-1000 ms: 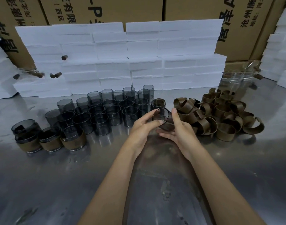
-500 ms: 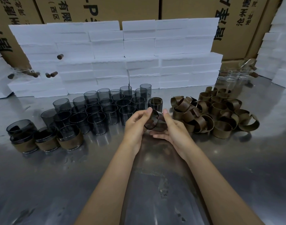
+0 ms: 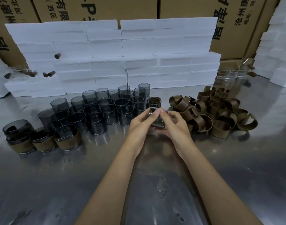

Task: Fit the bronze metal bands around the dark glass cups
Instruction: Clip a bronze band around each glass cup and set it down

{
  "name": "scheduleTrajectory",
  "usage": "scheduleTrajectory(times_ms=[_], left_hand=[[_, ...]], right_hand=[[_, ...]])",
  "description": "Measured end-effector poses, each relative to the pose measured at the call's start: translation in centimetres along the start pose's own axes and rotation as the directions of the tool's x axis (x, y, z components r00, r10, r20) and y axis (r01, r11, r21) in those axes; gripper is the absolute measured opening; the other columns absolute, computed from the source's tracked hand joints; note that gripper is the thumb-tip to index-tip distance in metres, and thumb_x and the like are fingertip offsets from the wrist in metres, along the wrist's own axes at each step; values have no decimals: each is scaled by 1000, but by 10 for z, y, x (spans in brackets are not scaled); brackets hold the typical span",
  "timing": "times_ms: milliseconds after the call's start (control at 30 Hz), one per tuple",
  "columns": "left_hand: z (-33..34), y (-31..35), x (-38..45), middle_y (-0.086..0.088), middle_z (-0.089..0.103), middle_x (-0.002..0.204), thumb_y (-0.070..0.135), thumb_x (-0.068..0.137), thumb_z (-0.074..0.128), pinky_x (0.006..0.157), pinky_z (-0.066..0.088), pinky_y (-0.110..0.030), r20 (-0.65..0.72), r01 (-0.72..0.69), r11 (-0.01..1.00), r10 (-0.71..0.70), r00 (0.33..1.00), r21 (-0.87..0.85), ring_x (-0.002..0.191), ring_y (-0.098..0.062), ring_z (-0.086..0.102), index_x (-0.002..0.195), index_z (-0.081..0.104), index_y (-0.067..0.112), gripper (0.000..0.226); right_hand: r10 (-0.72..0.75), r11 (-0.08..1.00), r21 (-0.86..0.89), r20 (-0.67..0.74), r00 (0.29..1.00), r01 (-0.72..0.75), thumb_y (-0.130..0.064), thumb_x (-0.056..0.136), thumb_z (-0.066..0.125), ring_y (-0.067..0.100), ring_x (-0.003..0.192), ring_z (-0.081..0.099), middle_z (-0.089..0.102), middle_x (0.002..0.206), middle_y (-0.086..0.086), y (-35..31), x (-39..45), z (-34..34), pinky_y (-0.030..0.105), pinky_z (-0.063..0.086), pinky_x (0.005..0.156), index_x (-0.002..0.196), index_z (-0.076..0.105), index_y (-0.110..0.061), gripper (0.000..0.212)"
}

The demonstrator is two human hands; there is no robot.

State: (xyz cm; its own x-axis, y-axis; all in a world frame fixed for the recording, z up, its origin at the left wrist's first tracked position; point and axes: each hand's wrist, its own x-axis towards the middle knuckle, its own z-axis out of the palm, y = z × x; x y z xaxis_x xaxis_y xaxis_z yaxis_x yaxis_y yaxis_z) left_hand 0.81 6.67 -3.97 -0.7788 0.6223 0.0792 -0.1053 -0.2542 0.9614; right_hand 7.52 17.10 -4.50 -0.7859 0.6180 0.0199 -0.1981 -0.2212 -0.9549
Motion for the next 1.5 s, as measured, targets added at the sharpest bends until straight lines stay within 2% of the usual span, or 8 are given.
scheduleTrajectory(times_ms=[233, 433, 500, 800, 967, 1167, 1367, 1500], left_hand=[[3, 0, 4, -25, 65, 129, 33, 108, 46, 106, 51, -46, -76, 105, 965, -127, 989, -241, 126, -35, 62, 139, 57, -1, 48], [5, -3, 3, -12, 71, 106, 44, 107, 43, 72, 62, -31, -12, 174, 949, -183, 983, -265, 89, -16, 73, 116, 72, 9, 46], [4, -2, 1, -7, 74, 97, 47, 104, 51, 76, 61, -33, 52, 198, 947, -191, 980, -255, 93, -18, 74, 94, 79, 17, 42], [1, -1, 3, -25, 60, 140, 35, 92, 68, 91, 60, -40, -1, 169, 930, -180, 984, -326, 129, -34, 61, 142, 52, 0, 63], [0, -1, 3, -25, 60, 139, 30, 82, 77, 86, 62, -42, 4, 169, 882, -187, 982, -440, 131, -40, 58, 126, 60, 6, 53], [-3, -3, 5, -25, 63, 135, 29, 78, 80, 86, 62, -43, 45, 201, 860, -204, 978, -469, 128, -42, 60, 125, 62, 6, 56], [-7, -6, 7, -7, 70, 128, 28, 81, 76, 86, 61, -42, -33, 115, 905, -141, 990, -409, 121, -25, 67, 129, 66, 18, 50], [-9, -6, 8, -12, 67, 128, 34, 92, 68, 92, 60, -42, -34, 84, 934, -102, 994, -346, 118, -26, 64, 137, 60, 12, 51]], right_hand=[[-314, 859, -421, 19, 949, 292, -61, 76, 81, -8, 71, 57, 61, 90, -16, 4, -2, 1, 13, 49, 68, 109, 53, -35, 51], [-447, 736, -571, -5, 895, 364, -73, 73, 70, -3, 58, 51, 56, 64, -25, 5, -4, 2, 14, 38, 54, 96, 46, -26, 58], [-456, 713, -603, -13, 890, 356, -66, 80, 71, 1, 57, 50, 49, 59, -12, 6, -2, 0, 22, 38, 56, 94, 48, -25, 49], [-490, 738, -553, -45, 871, 387, -17, 104, 56, 17, 65, 64, 65, 71, -1, 1, 3, -6, 37, 53, 61, 91, 61, -14, 15], [-752, 487, -832, -245, 611, 266, -32, 88, 70, 23, 102, 53, 64, 100, 0, -15, 3, -26, 41, 42, 86, 103, 62, -20, 20], [-449, 342, -931, -278, 849, -124, -48, 81, 76, 30, 154, 15, 37, 158, 11, -10, 9, -51, 49, 12, 122, 139, 52, -11, 73], [-561, 618, -723, -130, 818, 309, -31, 79, 82, 25, 115, 60, 64, 112, -4, -21, 5, -31, 42, 46, 100, 122, 57, -19, 52], [-538, 531, -723, 116, 835, 442, -40, 77, 82, 12, 106, 55, 50, 97, -31, -14, -5, -11, 29, 47, 87, 125, 59, -28, 55]])
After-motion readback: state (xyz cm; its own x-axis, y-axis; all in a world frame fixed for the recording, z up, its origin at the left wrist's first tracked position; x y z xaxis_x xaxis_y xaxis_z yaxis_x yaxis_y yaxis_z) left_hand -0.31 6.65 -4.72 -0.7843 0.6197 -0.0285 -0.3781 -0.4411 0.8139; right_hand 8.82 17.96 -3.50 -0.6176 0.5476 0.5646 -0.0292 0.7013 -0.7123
